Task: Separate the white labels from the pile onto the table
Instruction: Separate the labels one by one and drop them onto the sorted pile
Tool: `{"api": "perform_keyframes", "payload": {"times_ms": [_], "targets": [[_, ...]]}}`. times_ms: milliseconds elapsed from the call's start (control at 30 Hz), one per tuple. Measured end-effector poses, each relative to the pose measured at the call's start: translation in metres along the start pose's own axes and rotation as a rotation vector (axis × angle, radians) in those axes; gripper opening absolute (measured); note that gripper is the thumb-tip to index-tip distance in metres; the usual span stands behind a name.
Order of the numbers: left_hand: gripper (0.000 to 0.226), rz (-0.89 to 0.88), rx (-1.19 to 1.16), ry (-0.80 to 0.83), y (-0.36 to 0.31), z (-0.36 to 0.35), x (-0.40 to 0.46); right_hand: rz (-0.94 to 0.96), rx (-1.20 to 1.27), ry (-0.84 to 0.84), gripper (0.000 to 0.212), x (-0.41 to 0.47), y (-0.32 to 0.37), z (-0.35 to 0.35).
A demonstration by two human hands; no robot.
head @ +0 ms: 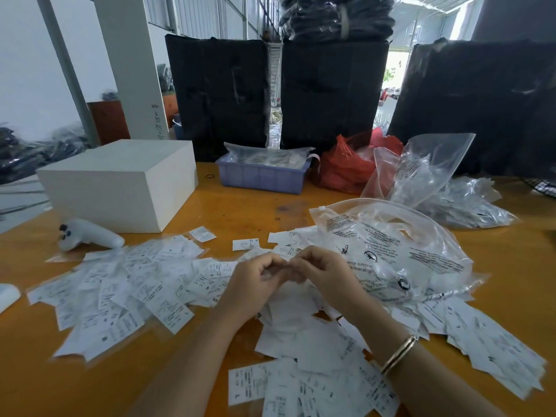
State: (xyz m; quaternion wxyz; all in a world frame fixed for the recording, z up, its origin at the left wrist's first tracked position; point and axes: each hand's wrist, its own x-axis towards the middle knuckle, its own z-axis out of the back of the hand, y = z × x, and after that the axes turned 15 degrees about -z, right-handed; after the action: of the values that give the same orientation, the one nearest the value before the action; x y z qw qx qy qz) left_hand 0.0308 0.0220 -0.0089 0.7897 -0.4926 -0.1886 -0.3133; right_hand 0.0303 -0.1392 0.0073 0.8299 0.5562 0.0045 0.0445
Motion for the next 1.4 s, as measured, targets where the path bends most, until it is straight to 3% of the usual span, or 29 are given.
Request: {"api": "perform_keyframes", "payload": {"times_ms": [100, 167, 267, 333, 467, 567, 633, 767, 933, 1033, 1133, 1300, 1400], "targets": [[0.013, 0.024, 0.015, -0.075, 0.005, 0.001, 0.000, -0.029, -0.011, -0.084, 0.013, 0.002, -0.007, 0.001], [0.014, 0.064, 0.042, -0.114, 0.007, 0.002, 0.000, -0.006, -0.215, -0.120, 0.011, 0.000, -0.012, 0.003], [0.014, 0.142, 0.125, -0.145, 0.011, 0.003, 0.000, 0.094, -0.614, -0.061, 0.035, -0.003, -0.022, 0.002], [0.018, 0.154, 0.310, -0.106, 0.017, 0.005, -0.002, 0.145, -0.754, -0.075, 0.041, -0.003, -0.024, 0.001], [0.031, 0.133, 0.689, 0.026, 0.023, 0.006, -0.002, 0.141, -0.675, -0.125, 0.032, 0.000, -0.022, 0.004], [0.038, 0.143, 0.766, -0.012, 0.023, 0.007, 0.000, 0.155, -0.630, -0.217, 0.022, -0.002, -0.023, 0.007], [0.036, 0.110, 0.644, -0.105, 0.020, 0.008, 0.002, 0.119, -0.533, -0.324, 0.019, -0.003, -0.022, 0.007], [0.021, 0.174, 0.114, -0.234, 0.009, 0.008, 0.002, -0.003, -0.141, -0.468, 0.020, -0.004, -0.018, 0.006], [0.008, 0.277, -0.321, -0.276, 0.000, 0.002, 0.003, -0.090, 0.289, -0.373, 0.012, -0.008, -0.015, 0.005], [0.008, 0.290, -0.395, -0.295, -0.003, -0.001, 0.004, -0.040, 0.500, -0.245, 0.033, -0.010, -0.012, 0.003], [0.010, 0.282, -0.430, -0.304, -0.002, -0.003, 0.004, 0.018, 0.537, -0.167, 0.046, -0.009, -0.011, 0.001], [0.012, 0.260, -0.425, -0.282, 0.000, -0.004, 0.004, -0.042, 0.588, -0.171, 0.022, -0.007, -0.013, 0.000], [0.014, 0.231, -0.398, -0.260, 0.000, -0.005, 0.004, -0.064, 0.657, -0.163, 0.022, -0.005, -0.014, 0.002]]}}
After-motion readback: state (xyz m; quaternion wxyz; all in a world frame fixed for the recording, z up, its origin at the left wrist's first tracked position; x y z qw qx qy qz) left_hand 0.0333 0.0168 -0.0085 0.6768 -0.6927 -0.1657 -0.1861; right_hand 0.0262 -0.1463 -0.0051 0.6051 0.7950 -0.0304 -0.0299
